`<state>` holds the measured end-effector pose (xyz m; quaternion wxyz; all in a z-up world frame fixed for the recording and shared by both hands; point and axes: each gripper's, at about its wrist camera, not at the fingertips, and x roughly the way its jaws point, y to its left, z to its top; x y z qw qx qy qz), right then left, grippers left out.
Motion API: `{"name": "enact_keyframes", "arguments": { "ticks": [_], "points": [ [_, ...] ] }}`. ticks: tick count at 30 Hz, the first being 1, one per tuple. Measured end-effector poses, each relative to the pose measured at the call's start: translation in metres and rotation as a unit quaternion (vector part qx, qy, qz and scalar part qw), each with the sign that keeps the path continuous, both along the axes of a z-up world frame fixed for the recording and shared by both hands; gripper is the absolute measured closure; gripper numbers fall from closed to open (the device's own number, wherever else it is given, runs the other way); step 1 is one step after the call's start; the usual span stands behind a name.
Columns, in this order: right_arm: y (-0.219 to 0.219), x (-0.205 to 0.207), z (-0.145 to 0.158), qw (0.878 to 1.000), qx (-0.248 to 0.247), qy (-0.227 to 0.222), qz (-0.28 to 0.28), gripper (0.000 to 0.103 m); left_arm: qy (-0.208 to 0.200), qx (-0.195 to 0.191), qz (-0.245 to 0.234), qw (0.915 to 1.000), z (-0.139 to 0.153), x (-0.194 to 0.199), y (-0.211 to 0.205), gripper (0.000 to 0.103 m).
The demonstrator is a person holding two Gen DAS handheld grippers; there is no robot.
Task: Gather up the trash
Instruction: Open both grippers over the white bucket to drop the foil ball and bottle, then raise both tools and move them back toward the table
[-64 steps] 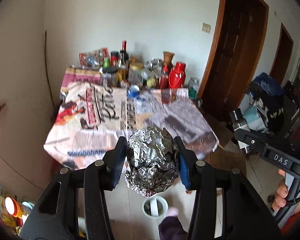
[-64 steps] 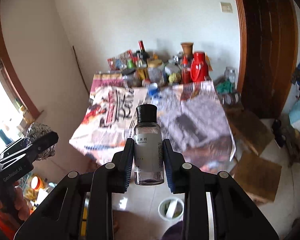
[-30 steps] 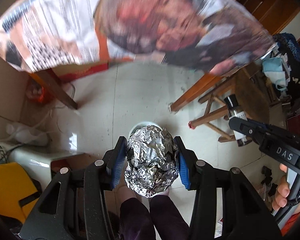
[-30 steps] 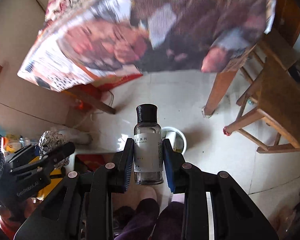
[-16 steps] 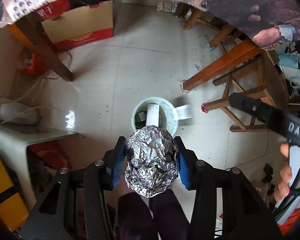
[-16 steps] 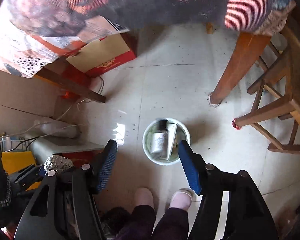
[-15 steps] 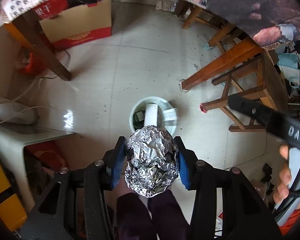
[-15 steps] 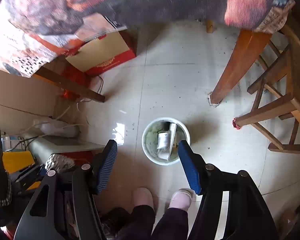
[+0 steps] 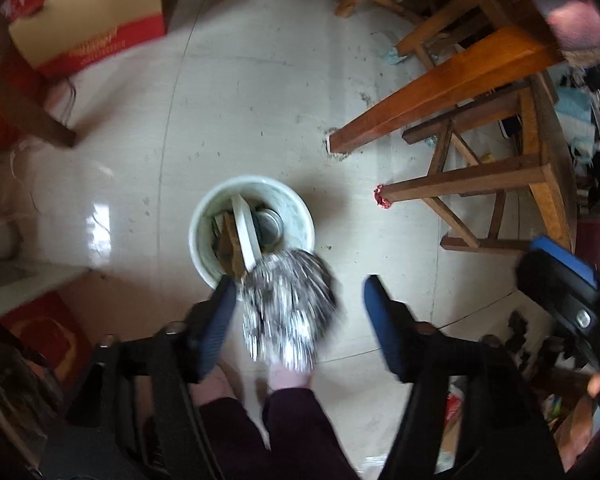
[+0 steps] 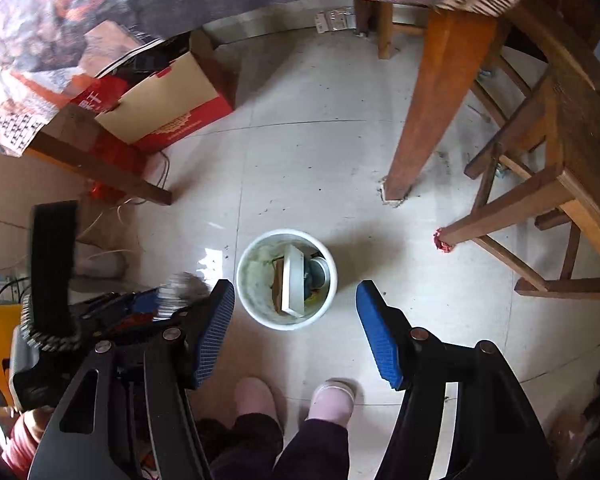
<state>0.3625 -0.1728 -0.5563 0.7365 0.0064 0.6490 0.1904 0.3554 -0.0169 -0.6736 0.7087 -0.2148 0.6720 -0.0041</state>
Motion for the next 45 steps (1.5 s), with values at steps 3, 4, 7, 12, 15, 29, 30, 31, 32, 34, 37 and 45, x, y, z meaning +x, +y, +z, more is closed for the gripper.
{"name": "enact_keyframes", "arguments": {
  "ticks": [3, 4, 7, 12, 15, 29, 30, 31, 32, 34, 37, 45],
  "points": [
    [-0.005, 0.001, -0.001, 1.0, 0.003, 0.003, -0.006, 0.043, 0.007, -0.016, 0.019, 0.9997, -0.006, -0.002, 0.003, 0.034],
    [-0.006, 0.0, -0.001, 1.0, 0.004, 0.003, -0.008, 0.043, 0.007, -0.006, 0.019, 0.9998, -0.005, -0.003, 0.003, 0.034],
    [-0.006, -0.001, 0.003, 1.0, 0.006, 0.005, -0.008, 0.043, 0.001, 0.023, 0.01, 0.9997, 0.006, -0.005, 0.002, 0.034],
    [-0.004, -0.002, 0.028, 1.0, 0.01, -0.004, -0.004, 0.043, -0.013, 0.035, 0.004, 0.9993, 0.047, -0.012, 0.007, 0.034],
    [-0.003, -0.002, 0.056, 1.0, 0.016, -0.015, -0.003, 0.043, -0.026, 0.043, 0.007, 0.9987, 0.082, -0.015, 0.01, 0.034],
    [0.009, -0.031, 0.246, 0.995, 0.042, -0.092, -0.017, 0.043, -0.139, 0.083, 0.023, 0.9865, 0.325, -0.053, 0.036, 0.034],
    [0.011, -0.037, 0.261, 0.994, 0.046, -0.096, -0.02, 0.043, -0.148, 0.085, 0.024, 0.985, 0.343, -0.058, 0.039, 0.034],
    [0.011, -0.041, 0.271, 0.994, 0.048, -0.101, -0.021, 0.043, -0.156, 0.086, 0.024, 0.9837, 0.357, -0.064, 0.043, 0.034],
    [0.012, -0.046, 0.281, 0.993, 0.049, -0.107, -0.023, 0.043, -0.165, 0.086, 0.023, 0.9822, 0.371, -0.068, 0.045, 0.034],
    [0.016, -0.054, 0.307, 0.991, 0.054, -0.122, -0.025, 0.043, -0.185, 0.094, 0.017, 0.9781, 0.402, -0.08, 0.048, 0.034],
    [0.02, -0.065, 0.346, 0.987, 0.058, -0.147, -0.023, 0.043, -0.215, 0.112, 0.011, 0.9701, 0.448, -0.097, 0.056, 0.034],
    [0.035, -0.098, 0.443, 0.967, 0.063, -0.245, -0.02, 0.043, -0.296, 0.12, 0.02, 0.9476, 0.546, -0.131, 0.079, 0.034]
  ]
}}
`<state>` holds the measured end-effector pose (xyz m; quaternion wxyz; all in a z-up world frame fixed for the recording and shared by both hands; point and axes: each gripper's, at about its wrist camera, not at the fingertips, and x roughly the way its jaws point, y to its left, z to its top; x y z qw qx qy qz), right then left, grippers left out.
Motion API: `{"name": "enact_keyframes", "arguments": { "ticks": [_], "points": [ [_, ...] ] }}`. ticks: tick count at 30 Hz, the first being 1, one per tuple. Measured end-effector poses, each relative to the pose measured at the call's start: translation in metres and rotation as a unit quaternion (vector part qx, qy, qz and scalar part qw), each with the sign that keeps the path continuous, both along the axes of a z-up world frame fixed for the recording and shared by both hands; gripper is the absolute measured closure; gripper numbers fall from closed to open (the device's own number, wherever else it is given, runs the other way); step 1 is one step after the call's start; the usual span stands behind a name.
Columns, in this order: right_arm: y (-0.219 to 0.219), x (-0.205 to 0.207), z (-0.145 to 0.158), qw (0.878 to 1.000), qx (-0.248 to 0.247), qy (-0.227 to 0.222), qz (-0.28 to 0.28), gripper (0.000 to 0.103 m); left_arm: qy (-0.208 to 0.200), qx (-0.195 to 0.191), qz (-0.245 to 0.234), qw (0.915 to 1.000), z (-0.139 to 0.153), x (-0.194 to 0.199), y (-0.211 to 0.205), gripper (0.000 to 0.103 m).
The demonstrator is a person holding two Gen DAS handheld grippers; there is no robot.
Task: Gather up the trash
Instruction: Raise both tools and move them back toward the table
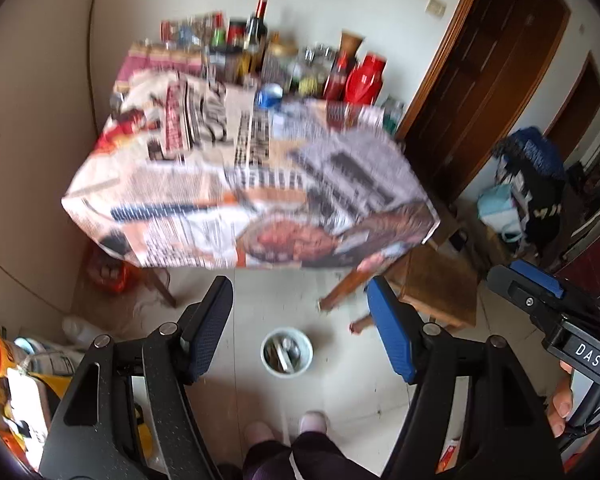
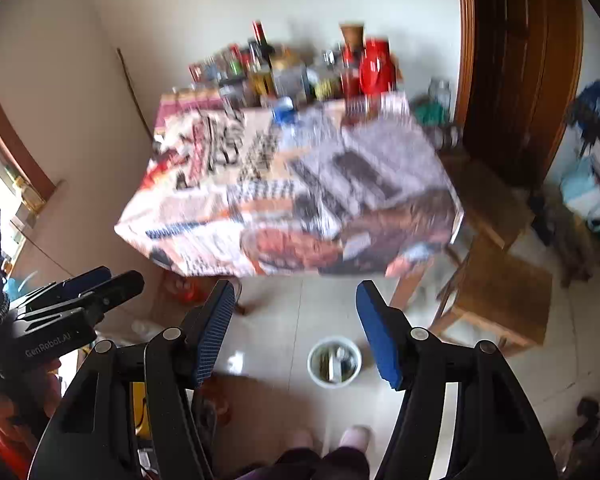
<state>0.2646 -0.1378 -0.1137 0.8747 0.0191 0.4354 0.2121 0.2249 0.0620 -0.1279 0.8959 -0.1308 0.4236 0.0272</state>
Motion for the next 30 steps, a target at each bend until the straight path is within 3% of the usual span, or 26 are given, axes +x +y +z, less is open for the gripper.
{"name": "enact_keyframes", "arguments": {
  "ticks": [5, 13, 17, 30],
  "points": [
    [0.003, -0.011, 0.04, 0.998, 0.017, -0.055, -0.008, 0.043, -0.049, 0.028, -0.006, 0.9984, 0.044, -0.015, 0.004, 0.034],
    [0.003, 0.001, 0.077, 0.992, 0.027, -0.124, -0.021, 0.043, -0.097, 0.049, -0.014, 0.994, 0.076, -0.004, -0.001, 0.034],
    [-0.003, 0.019, 0.082, 0.988, 0.045, -0.145, -0.022, 0.033, -0.105, 0.058, -0.016, 0.9926, 0.078, 0.023, -0.009, 0.034],
    [-0.027, 0.142, 0.086, 0.986, 0.049, -0.153, 0.035, 0.033, -0.11, 0.077, 0.026, 0.9906, 0.088, 0.163, -0.044, 0.034]
  ]
}}
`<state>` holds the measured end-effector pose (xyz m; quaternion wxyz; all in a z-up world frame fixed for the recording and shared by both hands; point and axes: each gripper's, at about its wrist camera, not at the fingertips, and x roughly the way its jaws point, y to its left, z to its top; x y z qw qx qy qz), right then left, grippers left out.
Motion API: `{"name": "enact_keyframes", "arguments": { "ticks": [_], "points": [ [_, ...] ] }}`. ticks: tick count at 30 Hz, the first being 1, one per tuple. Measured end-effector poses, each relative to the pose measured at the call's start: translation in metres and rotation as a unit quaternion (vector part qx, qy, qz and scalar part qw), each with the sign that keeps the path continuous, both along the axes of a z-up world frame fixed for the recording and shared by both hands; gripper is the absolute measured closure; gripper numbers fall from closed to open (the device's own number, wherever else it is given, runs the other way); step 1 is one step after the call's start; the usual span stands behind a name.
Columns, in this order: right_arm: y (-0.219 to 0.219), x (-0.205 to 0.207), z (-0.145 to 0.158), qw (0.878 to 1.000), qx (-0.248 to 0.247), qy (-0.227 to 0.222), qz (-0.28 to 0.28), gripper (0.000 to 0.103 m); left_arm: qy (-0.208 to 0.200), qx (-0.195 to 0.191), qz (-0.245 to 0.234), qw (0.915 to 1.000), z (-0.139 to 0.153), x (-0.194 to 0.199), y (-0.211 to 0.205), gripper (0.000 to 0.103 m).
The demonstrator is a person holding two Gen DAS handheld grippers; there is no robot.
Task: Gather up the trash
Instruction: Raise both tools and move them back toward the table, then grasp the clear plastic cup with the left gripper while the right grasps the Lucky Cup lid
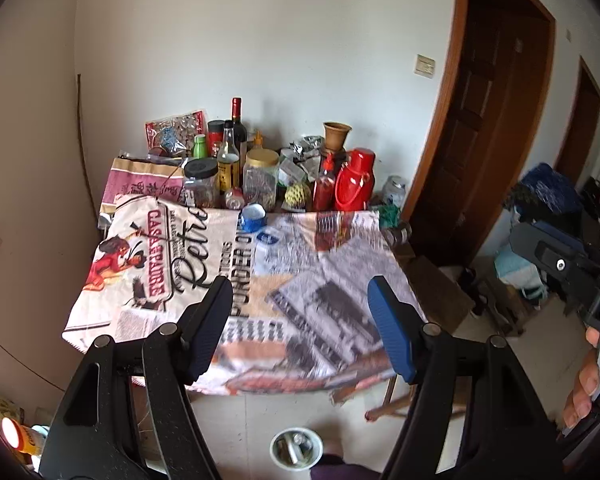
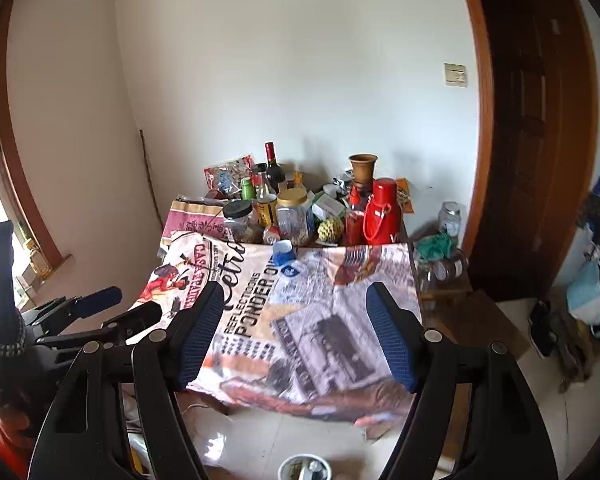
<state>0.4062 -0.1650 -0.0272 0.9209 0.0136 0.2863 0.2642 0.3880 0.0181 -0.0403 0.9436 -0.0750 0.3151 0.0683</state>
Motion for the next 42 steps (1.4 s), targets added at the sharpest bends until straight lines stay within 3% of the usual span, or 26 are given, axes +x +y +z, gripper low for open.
{"name": "enact_keyframes", "arguments": {
  "ticks": [6, 12, 18, 24, 26, 30, 35, 42],
  "points": [
    [-0.01, 0.051, -0.008, 1.0, -0.01, 0.005, 0.019, 0.033, 0.004, 0.008, 0.025, 0.9996, -0.002, 0.05, -0.014, 0.034],
    [-0.003, 0.095, -0.024, 0.999, -0.009, 0.043, 0.028, 0.033, 0.033, 0.006, 0.038, 0.9987, -0.015, 0.088, -0.005, 0.034],
    [0.023, 0.132, -0.041, 0.997, -0.014, 0.074, 0.024, 0.033, 0.042, -0.007, 0.037, 0.9984, -0.023, 0.125, 0.03, 0.034],
    [0.074, 0.175, -0.061, 0.994, -0.023, 0.111, 0.003, 0.032, 0.056, -0.01, 0.033, 0.9978, -0.037, 0.177, 0.1, 0.034],
    [0.093, 0.194, -0.072, 0.992, -0.023, 0.127, -0.001, 0.028, 0.061, -0.016, 0.037, 0.9973, -0.043, 0.194, 0.126, 0.034],
    [0.131, 0.238, -0.112, 0.983, -0.019, 0.18, -0.011, 0.022, 0.077, -0.026, 0.048, 0.9955, -0.063, 0.227, 0.172, 0.034],
    [0.17, 0.288, -0.187, 0.961, -0.011, 0.276, -0.029, 0.022, 0.123, -0.021, 0.052, 0.9908, -0.109, 0.268, 0.218, 0.034],
    [0.227, 0.317, -0.262, 0.948, -0.08, 0.308, -0.02, 0.022, 0.177, -0.026, 0.046, 0.9827, -0.172, 0.301, 0.247, 0.034]
  ]
}}
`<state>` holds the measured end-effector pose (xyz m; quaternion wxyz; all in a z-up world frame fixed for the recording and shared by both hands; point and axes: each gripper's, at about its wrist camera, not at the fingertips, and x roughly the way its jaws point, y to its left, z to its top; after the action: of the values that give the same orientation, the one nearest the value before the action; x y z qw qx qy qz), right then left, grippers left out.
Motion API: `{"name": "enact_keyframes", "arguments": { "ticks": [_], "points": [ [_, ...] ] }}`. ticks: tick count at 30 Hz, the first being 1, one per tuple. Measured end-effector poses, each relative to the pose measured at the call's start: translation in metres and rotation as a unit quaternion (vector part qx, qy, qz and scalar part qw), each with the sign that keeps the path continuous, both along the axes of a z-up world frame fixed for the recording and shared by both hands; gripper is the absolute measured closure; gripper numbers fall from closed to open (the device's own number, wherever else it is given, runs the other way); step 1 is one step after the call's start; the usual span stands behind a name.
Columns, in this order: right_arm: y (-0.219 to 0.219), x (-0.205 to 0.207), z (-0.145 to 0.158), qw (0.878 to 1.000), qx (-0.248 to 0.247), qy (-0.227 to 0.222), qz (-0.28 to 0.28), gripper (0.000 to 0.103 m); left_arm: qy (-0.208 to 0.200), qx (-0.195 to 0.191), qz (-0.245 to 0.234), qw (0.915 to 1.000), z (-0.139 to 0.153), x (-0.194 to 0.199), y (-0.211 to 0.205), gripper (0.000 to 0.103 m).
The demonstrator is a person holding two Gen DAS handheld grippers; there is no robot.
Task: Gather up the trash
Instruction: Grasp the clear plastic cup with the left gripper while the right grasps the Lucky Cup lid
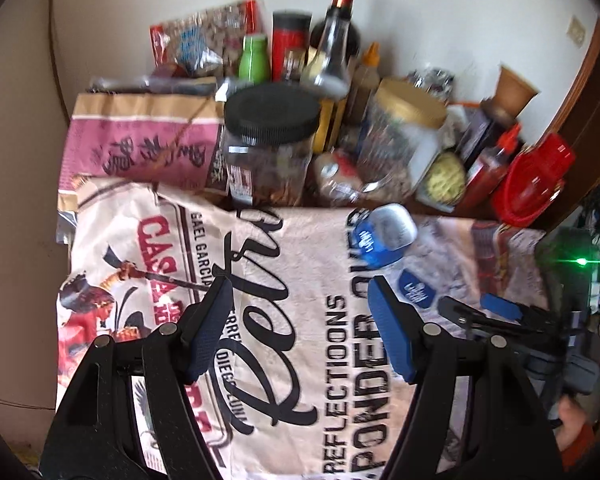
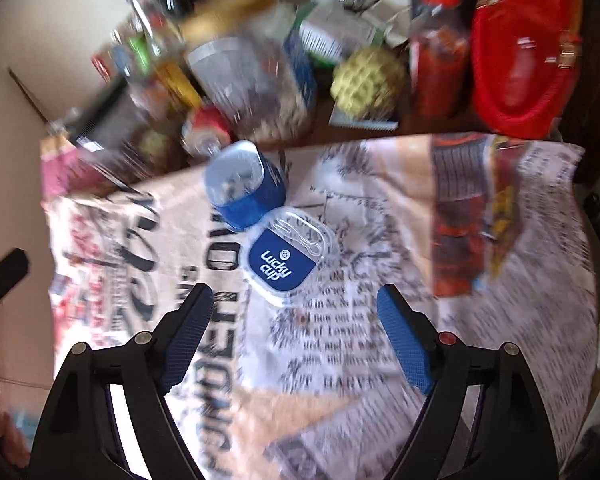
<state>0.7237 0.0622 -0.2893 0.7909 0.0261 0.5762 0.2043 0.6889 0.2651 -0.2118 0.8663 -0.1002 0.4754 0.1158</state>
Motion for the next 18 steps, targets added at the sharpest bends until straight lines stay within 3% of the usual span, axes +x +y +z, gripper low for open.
{"name": "enact_keyframes", "arguments": {
  "ticks": [6, 13, 14, 18],
  "points": [
    [0.027, 0.007, -0.035, 1.0, -0.027, 0.006, -0.005, 0.019, 0.026, -0.007, -0.007, 0.9996, -0.025, 0.004, 0.009, 0.034],
    [0.048, 0.007, -0.035, 0.994, -0.096, -0.052, 0.002, 0.018, 0.034, -0.028, 0.002, 0.999, -0.033, 0.006, 0.017, 0.034],
    [0.049, 0.006, -0.034, 0.993, -0.103, -0.063, 0.007, 0.022, 0.035, -0.028, 0.001, 0.999, -0.034, 0.007, 0.016, 0.034],
    [0.038, 0.002, -0.029, 0.995, -0.082, -0.059, 0.017, 0.025, 0.033, -0.042, -0.013, 0.9985, -0.034, 0.017, 0.008, 0.034]
  ]
}}
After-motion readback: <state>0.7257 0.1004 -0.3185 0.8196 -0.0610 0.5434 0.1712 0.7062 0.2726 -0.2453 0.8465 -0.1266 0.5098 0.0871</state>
